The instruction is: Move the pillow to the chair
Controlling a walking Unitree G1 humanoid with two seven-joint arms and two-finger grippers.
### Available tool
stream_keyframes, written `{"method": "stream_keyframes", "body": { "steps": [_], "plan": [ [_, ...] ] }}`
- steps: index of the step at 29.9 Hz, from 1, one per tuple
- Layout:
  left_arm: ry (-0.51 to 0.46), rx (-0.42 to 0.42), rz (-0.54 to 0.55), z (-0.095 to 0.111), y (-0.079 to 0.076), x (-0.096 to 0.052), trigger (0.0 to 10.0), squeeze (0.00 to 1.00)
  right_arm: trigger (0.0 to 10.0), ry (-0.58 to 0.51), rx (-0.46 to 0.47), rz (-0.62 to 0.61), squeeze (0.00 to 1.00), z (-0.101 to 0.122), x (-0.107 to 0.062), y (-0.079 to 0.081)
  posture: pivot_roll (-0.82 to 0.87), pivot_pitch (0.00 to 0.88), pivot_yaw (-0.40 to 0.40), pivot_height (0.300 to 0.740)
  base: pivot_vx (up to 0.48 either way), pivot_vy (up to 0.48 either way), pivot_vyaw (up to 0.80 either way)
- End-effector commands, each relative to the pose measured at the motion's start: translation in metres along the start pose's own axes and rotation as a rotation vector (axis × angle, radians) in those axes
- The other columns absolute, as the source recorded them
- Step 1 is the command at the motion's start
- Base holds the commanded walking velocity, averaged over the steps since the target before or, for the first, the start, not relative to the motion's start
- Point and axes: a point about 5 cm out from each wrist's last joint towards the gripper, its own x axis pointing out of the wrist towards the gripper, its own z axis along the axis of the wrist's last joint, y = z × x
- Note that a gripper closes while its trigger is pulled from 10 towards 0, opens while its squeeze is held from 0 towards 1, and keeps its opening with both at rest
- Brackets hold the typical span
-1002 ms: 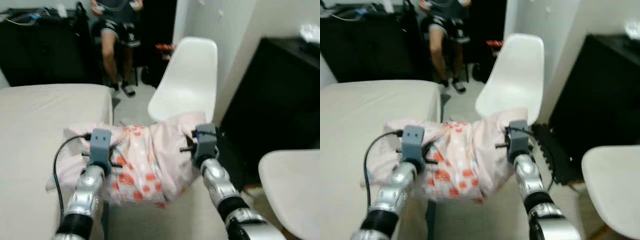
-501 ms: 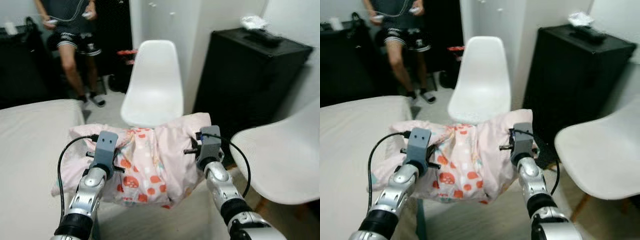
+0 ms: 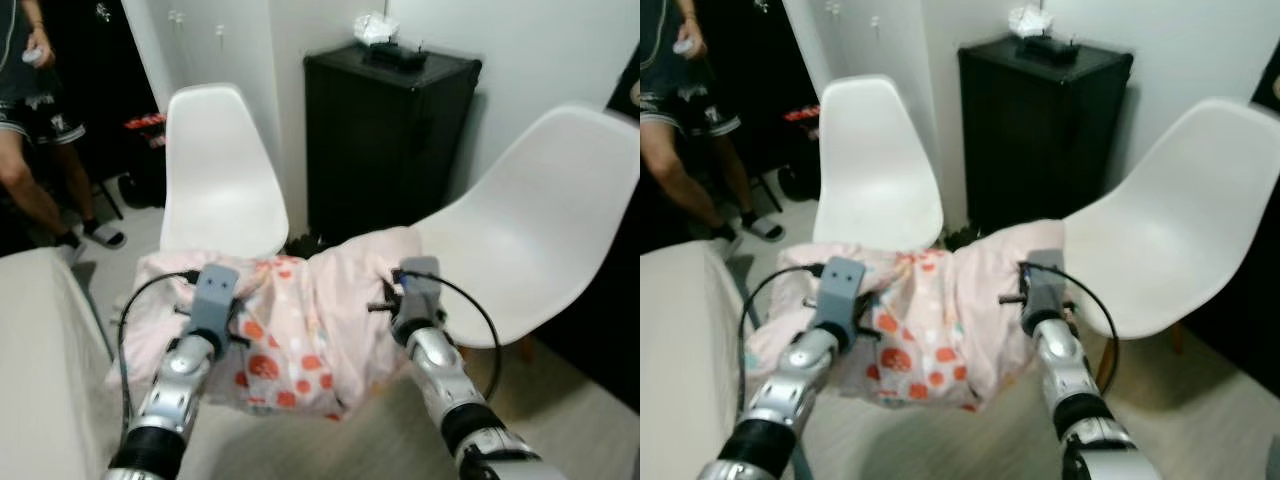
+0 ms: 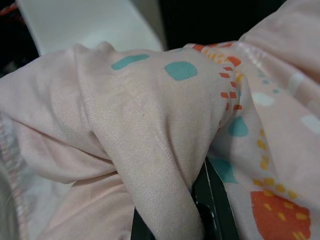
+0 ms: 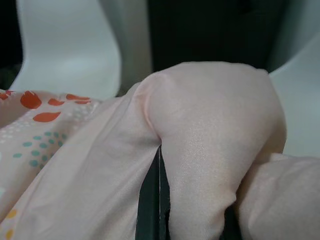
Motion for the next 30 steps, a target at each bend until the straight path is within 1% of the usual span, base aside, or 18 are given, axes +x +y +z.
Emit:
{"method": "stream_keyframes", "body": {
  "steps": [1,6,8,9,10,13,20,30],
  "plan": [
    [-0.038,0.002,-0.013,0.0077,-0.0022,0.0007,10.0,0.0,10.0,-0.038,0.008,0.049,0.0,0.0067,0.003,0.0144,0.04,0.0,0.045,0.734,0.0,0.0,-0.8],
    [-0.033,-0.028,0.006,0.0065,-0.0023,0.0007,10.0,0.0,10.0,-0.037,0.004,0.052,0.0,0.007,0.0033,0.014,0.03,0.0,0.041,0.734,0.0,0.0,-0.8],
    [-0.045,-0.062,0.027,0.0075,-0.0007,0.0006,10.0,0.0,10.0,-0.035,0.002,0.054,0.0,0.0075,0.0038,0.0141,0.03,0.0,0.035,0.734,0.0,0.0,-0.8],
    [-0.045,-0.062,0.027,0.0075,-0.0007,0.0006,10.0,0.0,10.0,-0.035,0.002,0.054,0.0,0.0075,0.0038,0.0141,0.03,0.0,0.035,0.734,0.0,0.0,-0.8],
    [-0.05,-0.083,0.042,0.0083,0.0011,0.0007,10.0,0.0,10.0,-0.034,0.0,0.056,0.0,0.008,0.0041,0.0142,0.03,0.0,0.034,0.734,0.0,0.0,-0.8],
    [-0.054,-0.105,0.054,0.0093,0.0029,0.0012,10.0,0.0,10.0,-0.034,-0.003,0.059,0.0,0.0088,0.0048,0.0143,0.03,0.0,0.032,0.734,0.0,0.0,-0.8],
    [-0.072,-0.121,0.072,0.0115,0.0037,0.0018,10.0,0.0,10.0,-0.033,0.001,0.057,0.0,0.0093,0.0051,0.0125,0.03,0.0,0.032,0.734,0.0,0.0,-0.8],
    [-0.072,-0.15,0.089,0.0109,0.004,0.0035,10.0,0.0,10.0,-0.03,-0.009,0.069,0.0,0.0117,0.0071,0.0111,0.02,0.0,0.022,0.734,0.0,0.0,-0.8]
  ]
}}
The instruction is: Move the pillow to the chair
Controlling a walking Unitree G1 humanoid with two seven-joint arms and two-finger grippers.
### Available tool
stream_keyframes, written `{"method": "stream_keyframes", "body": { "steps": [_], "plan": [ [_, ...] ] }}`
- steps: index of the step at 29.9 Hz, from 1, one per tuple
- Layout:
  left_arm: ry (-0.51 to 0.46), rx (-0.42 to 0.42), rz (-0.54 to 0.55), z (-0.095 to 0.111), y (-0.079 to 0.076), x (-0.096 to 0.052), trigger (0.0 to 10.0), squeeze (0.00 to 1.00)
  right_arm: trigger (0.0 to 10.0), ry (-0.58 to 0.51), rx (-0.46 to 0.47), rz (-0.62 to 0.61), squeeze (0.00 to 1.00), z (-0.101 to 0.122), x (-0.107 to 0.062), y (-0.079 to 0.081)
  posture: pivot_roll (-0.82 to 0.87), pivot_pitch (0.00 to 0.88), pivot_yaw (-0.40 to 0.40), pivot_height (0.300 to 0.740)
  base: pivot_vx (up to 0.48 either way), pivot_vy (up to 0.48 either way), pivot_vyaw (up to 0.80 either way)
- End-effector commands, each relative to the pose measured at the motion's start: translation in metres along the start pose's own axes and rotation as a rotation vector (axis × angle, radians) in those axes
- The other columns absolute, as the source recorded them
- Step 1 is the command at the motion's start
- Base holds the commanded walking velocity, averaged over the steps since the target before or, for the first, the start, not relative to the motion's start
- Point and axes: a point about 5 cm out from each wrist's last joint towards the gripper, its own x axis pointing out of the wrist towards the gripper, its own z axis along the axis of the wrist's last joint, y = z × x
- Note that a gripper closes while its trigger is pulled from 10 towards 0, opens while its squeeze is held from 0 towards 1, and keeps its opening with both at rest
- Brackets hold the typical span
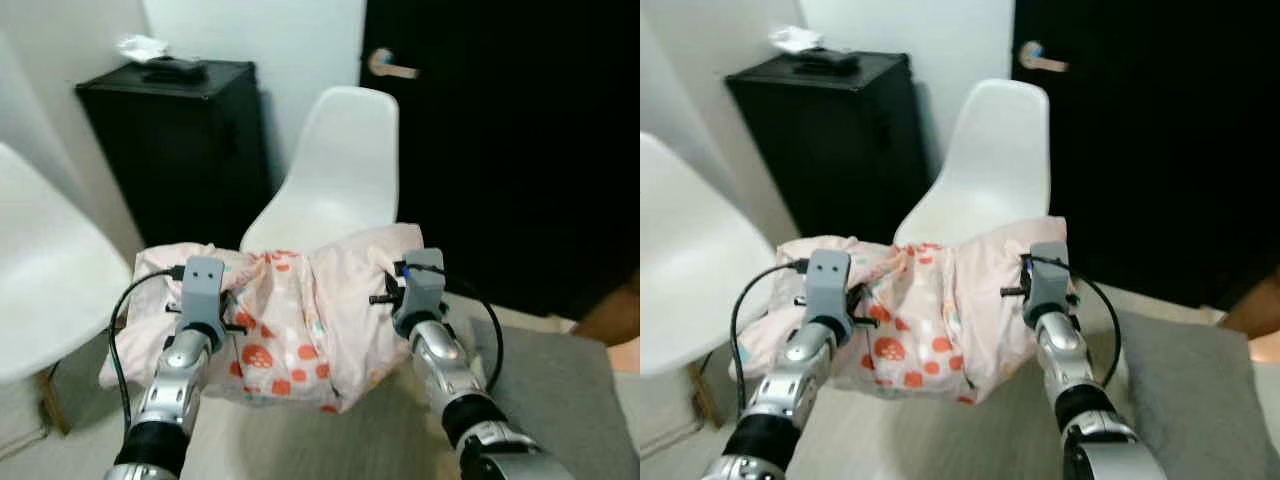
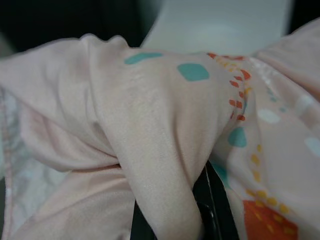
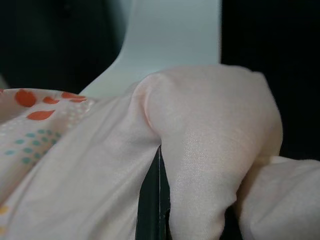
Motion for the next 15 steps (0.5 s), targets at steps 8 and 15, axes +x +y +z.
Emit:
{"method": "stream_keyframes", "body": {
  "steps": [8,15],
  "plan": [
    [-0.039,-0.038,0.009,0.0052,-0.0002,0.002,10.0,0.0,10.0,-0.027,0.018,0.105,0.0,0.0076,0.005,0.018,0.02,0.0,0.016,0.734,0.0,0.0,-0.68],
    [-0.057,-0.049,0.002,0.0061,-0.004,0.0017,10.0,0.0,10.0,-0.031,0.006,0.125,0.0,0.0058,0.0034,0.02,0.02,0.0,0.01,0.734,0.0,0.0,0.0]
  ]
}}
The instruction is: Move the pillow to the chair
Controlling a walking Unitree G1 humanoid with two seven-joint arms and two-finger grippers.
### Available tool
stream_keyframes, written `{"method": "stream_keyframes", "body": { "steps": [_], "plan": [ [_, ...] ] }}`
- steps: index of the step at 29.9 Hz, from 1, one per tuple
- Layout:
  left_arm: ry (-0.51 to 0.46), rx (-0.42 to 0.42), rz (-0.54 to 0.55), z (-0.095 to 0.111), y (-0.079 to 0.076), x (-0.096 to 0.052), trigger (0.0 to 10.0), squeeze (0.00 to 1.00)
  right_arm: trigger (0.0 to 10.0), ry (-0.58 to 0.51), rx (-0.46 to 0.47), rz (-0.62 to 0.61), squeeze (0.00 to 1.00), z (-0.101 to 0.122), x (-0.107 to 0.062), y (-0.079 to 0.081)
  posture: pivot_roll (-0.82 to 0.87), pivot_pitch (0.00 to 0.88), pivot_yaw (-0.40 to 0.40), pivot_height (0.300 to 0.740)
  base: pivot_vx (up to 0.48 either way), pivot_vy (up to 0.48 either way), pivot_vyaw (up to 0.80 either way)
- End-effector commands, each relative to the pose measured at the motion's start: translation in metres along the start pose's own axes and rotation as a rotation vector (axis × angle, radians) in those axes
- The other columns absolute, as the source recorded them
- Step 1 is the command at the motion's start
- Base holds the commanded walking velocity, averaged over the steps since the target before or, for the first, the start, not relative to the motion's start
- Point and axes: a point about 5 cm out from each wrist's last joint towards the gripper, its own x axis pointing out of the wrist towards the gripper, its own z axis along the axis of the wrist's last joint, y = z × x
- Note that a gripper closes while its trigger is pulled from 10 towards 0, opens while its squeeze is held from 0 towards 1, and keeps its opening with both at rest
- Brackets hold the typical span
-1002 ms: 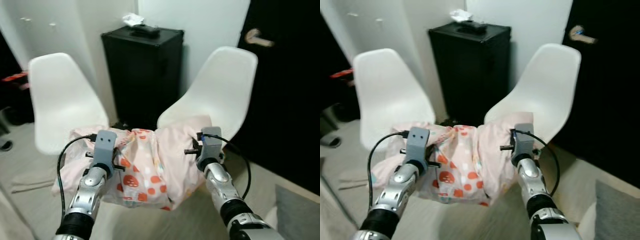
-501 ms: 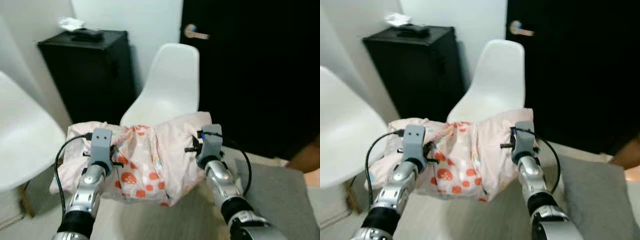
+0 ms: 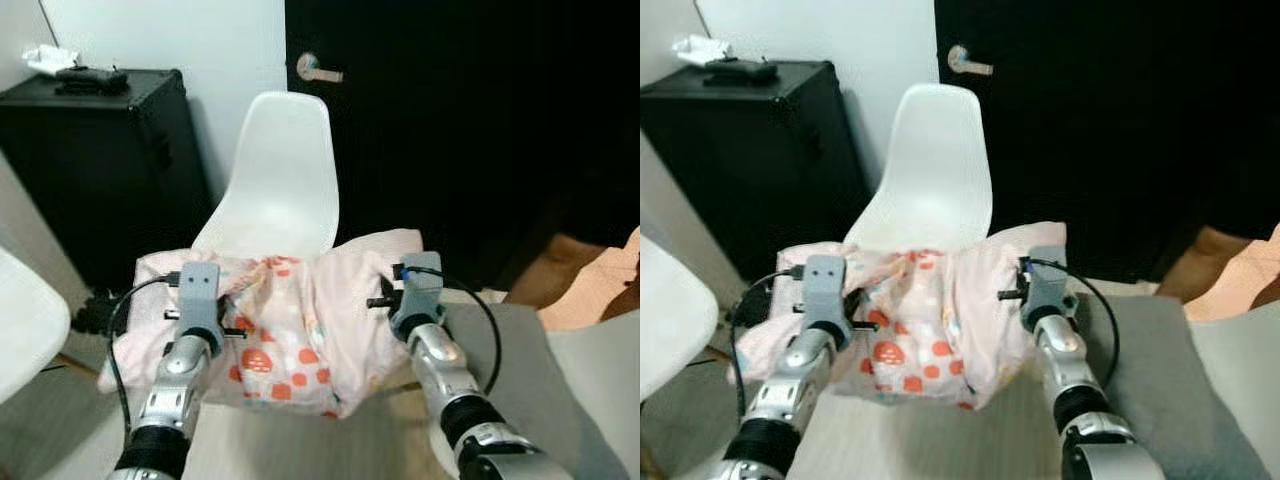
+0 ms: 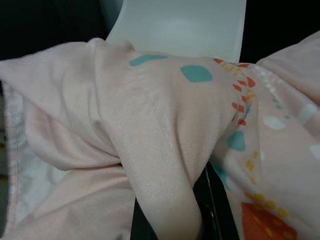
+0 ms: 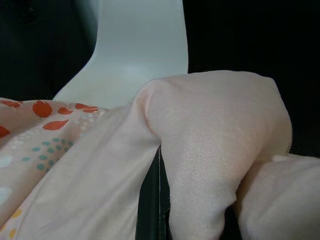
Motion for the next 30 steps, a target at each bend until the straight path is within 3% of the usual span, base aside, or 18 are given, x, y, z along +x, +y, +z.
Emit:
{"method": "stream_keyframes", "body": {
  "steps": [1,7,30],
  "plan": [
    [-0.083,-0.006,-0.031,0.0139,-0.0075,0.0017,10.0,0.0,10.0,-0.037,-0.016,0.072,0.0,0.0072,0.004,0.0148,0.02,0.0,0.007,0.734,0.0,0.0,0.0],
    [-0.096,-0.022,-0.04,0.0149,-0.0088,0.0012,10.0,0.0,10.0,-0.033,-0.018,0.083,0.0,0.0075,0.0048,0.0165,0.03,0.0,0.003,0.734,0.0,0.0,0.0],
    [-0.114,-0.042,-0.044,0.0161,-0.0095,-0.0011,10.0,0.0,10.0,-0.033,-0.027,0.126,0.0,0.0102,0.0073,0.0205,0.03,0.0,-0.011,0.734,0.329,0.0,0.0]
  ]
}}
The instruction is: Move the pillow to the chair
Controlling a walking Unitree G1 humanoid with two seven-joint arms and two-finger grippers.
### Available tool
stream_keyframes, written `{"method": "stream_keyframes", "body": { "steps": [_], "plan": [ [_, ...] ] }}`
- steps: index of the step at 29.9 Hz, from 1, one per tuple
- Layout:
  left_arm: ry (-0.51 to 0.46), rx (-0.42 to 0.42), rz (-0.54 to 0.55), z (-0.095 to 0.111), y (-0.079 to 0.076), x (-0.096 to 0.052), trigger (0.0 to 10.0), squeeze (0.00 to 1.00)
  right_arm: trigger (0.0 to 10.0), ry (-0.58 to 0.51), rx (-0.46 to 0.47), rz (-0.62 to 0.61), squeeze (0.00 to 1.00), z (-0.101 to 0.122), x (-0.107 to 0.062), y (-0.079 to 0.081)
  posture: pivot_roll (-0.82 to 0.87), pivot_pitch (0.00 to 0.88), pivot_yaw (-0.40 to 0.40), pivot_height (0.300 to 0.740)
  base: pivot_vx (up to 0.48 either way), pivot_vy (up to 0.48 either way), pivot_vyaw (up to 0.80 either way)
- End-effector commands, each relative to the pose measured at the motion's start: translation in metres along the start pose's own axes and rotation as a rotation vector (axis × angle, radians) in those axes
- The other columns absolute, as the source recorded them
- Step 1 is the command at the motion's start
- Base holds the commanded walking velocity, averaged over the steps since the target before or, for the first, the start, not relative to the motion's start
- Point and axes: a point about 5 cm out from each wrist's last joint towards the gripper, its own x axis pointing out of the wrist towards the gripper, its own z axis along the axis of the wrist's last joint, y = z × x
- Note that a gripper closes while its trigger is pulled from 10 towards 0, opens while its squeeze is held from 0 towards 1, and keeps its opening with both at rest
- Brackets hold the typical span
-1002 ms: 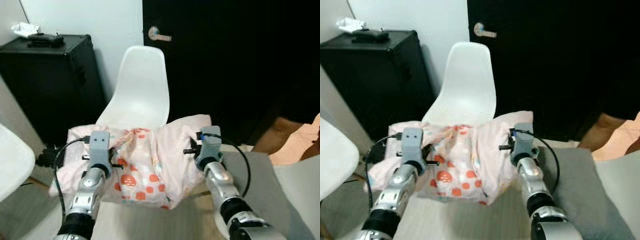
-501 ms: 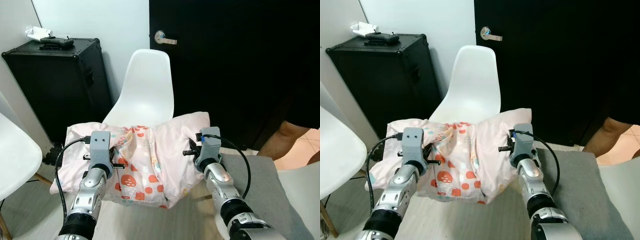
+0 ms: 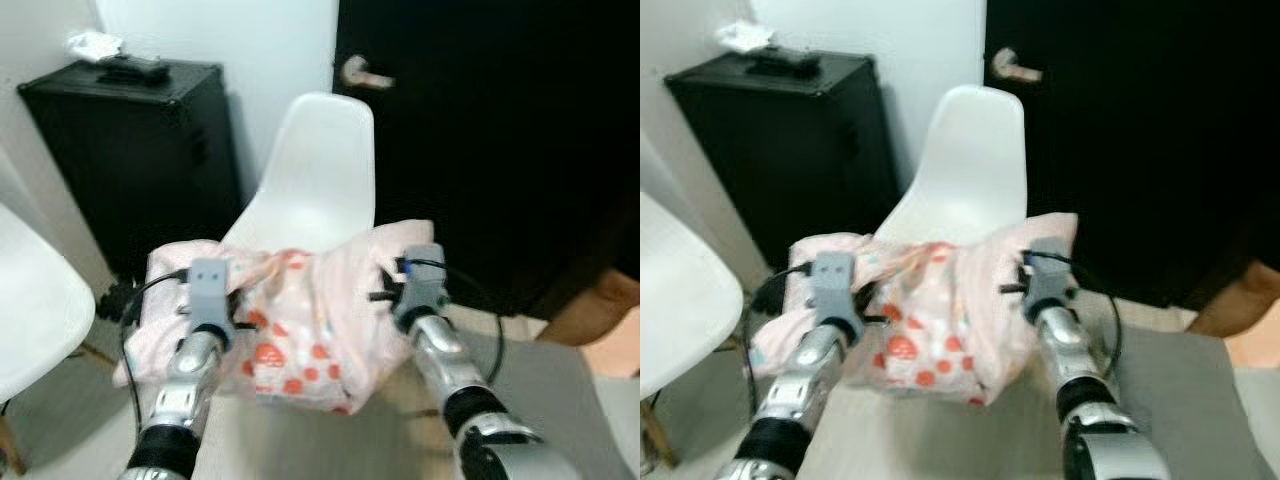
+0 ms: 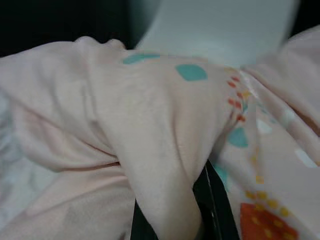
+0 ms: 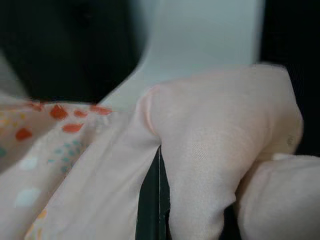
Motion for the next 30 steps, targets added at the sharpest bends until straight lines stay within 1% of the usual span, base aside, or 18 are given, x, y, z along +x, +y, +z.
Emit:
{"method": "stream_keyframes", "body": {
  "steps": [1,5,8,13,25,30],
  "plan": [
    [-0.078,-0.002,-0.053,0.0158,-0.0149,0.0034,10.0,0.0,10.0,-0.02,-0.024,0.033,0.0,0.0032,0.0008,0.0025,0.03,0.0,-0.011,0.734,0.334,0.0,0.0],
    [-0.078,-0.003,-0.052,0.0161,-0.015,0.0036,10.0,0.0,10.0,-0.018,-0.03,0.034,0.0,0.0032,0.0007,0.002,0.03,0.0,-0.009,0.734,0.334,0.0,0.0],
    [-0.078,-0.003,-0.054,0.0165,-0.0158,0.0042,10.0,0.0,10.0,-0.018,-0.065,0.044,0.0,0.0033,0.0006,0.0029,0.03,0.0,-0.009,0.734,0.335,0.0,0.0],
    [-0.077,-0.001,-0.055,0.0162,-0.0158,0.0041,10.0,0.0,10.0,-0.016,-0.08,0.051,0.0,0.0028,0.0006,0.0043,0.03,0.0,-0.011,0.734,0.336,0.0,0.0],
    [-0.077,-0.003,-0.044,0.016,-0.0146,0.0039,10.0,0.0,10.0,-0.019,-0.084,0.066,0.0,0.0046,0.0019,0.0059,0.03,0.0,-0.019,0.734,0.334,0.0,0.0],
    [-0.078,-0.004,-0.04,0.0161,-0.0137,0.0039,10.0,0.0,10.0,-0.019,-0.062,0.069,0.0,0.0052,0.0029,0.0071,0.03,0.0,-0.023,0.734,0.331,0.0,0.0]
  ]
}}
